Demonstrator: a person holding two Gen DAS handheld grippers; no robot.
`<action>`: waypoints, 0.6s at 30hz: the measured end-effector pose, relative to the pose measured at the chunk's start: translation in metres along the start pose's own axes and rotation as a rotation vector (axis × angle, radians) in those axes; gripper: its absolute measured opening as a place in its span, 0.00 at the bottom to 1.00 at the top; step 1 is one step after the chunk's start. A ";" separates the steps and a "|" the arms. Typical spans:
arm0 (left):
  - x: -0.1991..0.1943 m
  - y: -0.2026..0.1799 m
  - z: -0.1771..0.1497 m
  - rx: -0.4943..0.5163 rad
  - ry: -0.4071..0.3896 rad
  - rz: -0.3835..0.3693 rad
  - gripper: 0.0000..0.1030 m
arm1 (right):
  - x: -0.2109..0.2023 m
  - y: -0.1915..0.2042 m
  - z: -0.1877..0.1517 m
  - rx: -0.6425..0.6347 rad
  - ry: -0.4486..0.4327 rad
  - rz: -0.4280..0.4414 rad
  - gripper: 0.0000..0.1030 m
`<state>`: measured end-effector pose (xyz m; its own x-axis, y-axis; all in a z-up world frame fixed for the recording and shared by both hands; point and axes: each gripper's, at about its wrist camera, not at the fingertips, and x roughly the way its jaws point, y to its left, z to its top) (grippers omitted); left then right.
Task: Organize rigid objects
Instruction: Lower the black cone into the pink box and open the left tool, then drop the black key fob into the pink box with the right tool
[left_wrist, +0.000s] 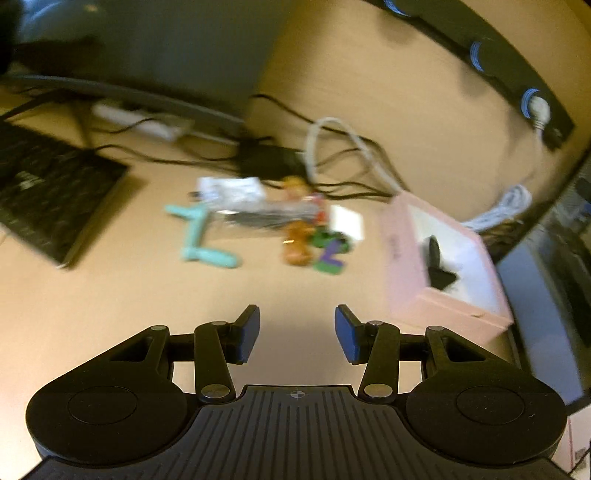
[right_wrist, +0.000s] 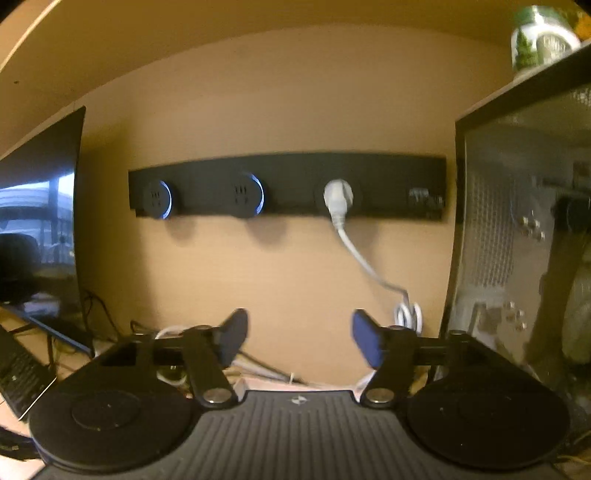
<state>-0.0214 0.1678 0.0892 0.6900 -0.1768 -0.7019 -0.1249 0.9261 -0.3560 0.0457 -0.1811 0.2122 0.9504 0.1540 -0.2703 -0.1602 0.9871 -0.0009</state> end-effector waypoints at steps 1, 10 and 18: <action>-0.001 0.005 -0.001 -0.009 -0.002 0.013 0.48 | 0.000 0.003 -0.004 -0.006 0.009 0.001 0.69; 0.016 -0.013 -0.006 0.134 0.028 0.022 0.48 | -0.021 0.019 -0.061 0.012 0.061 -0.098 0.77; 0.055 -0.048 0.009 0.247 0.032 -0.056 0.48 | -0.029 0.012 -0.105 0.101 0.335 -0.108 0.76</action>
<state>0.0285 0.1163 0.0732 0.6671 -0.2368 -0.7063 0.0935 0.9673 -0.2359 -0.0119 -0.1783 0.1186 0.8179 0.0417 -0.5739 -0.0202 0.9988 0.0438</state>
